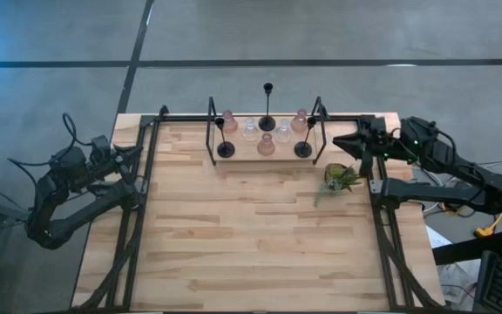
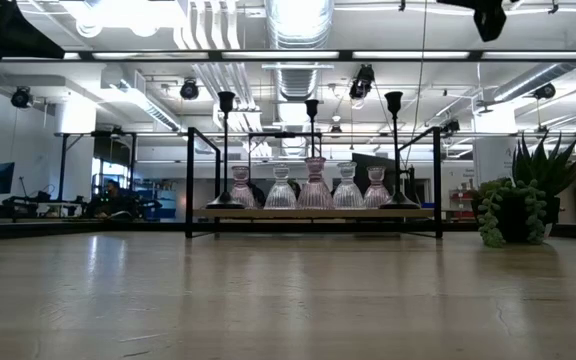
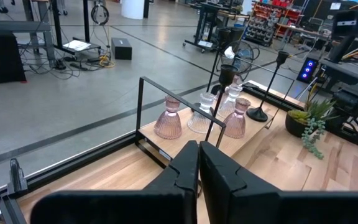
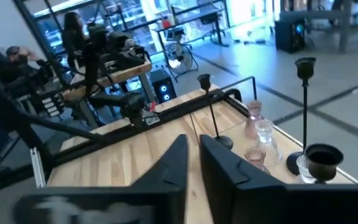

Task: Pick & Place candle stick holders
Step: Return to Home Position

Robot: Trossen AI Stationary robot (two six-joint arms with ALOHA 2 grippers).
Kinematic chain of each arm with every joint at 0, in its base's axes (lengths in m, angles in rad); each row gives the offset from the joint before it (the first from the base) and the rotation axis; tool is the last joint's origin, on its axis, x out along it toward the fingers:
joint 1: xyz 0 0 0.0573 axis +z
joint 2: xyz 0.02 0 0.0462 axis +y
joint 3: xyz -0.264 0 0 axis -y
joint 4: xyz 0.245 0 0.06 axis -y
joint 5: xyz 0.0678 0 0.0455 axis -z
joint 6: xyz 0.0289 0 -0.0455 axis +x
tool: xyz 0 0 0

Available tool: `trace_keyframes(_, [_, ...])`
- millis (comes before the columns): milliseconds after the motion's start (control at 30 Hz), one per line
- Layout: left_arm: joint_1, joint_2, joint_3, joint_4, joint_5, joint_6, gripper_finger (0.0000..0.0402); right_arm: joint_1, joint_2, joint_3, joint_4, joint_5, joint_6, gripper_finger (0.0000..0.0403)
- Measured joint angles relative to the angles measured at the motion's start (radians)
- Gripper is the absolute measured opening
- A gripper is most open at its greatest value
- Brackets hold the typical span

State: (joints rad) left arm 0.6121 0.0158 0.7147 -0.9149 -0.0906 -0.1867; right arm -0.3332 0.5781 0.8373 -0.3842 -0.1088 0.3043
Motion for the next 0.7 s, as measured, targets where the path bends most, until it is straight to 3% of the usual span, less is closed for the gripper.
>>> trace_keyframes(100, [0.000, 0.000, 0.000, 0.000, 0.000, 0.000, 0.0016, 0.017, -0.057, -0.050, 0.037, -0.008, -0.032, 0.0014])
trace_keyframes(333, [0.000, 0.000, 0.000, 0.000, 0.000, 0.000, 0.0018, 0.058, -0.303, -0.354, 0.305, -0.112, 0.021, 0.0008])
trace_keyframes(433, [0.000, 0.000, 0.000, 0.000, 0.000, 0.000, 0.0016, 0.058, -0.407, -0.481, 0.425, -0.082, -0.025, 0.0008])
trace_keyframes(600, [0.000, 0.000, 0.000, 0.000, 0.000, 0.000, 0.0018, 0.058, -0.532, -0.620, 0.421, 0.006, -0.183, 0.0008])
trace_keyframes(700, [0.000, 0.000, 0.000, 0.000, 0.000, 0.000, 0.0018, 0.059, -0.578, -0.684, 0.426, 0.004, -0.232, 0.0008])
